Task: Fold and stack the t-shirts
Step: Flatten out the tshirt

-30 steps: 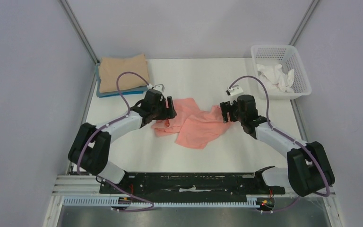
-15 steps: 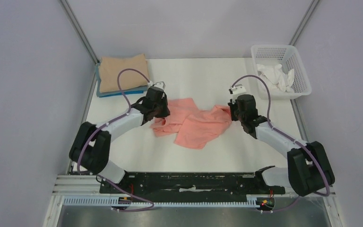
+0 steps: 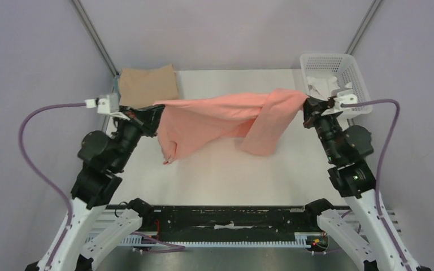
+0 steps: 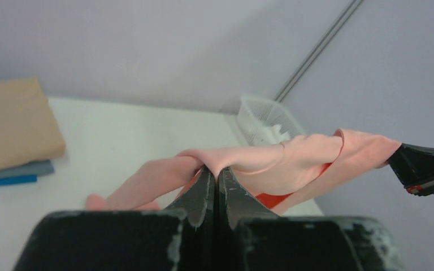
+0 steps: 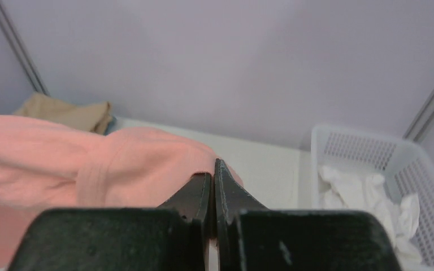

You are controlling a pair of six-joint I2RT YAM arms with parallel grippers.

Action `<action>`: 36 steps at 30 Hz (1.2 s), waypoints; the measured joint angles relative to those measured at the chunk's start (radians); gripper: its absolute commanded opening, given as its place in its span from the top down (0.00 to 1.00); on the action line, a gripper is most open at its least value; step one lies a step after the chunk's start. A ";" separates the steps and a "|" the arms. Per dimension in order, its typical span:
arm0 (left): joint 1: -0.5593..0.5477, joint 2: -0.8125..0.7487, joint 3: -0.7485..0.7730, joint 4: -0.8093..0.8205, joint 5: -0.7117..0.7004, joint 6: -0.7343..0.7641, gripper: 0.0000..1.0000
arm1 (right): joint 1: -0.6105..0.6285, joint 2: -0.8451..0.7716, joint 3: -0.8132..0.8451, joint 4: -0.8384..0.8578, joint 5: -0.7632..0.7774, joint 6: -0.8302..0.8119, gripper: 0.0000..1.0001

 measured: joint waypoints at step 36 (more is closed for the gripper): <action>0.254 1.089 0.282 -0.200 -0.408 0.009 0.17 | -0.113 0.655 -0.084 0.019 0.291 -0.038 0.02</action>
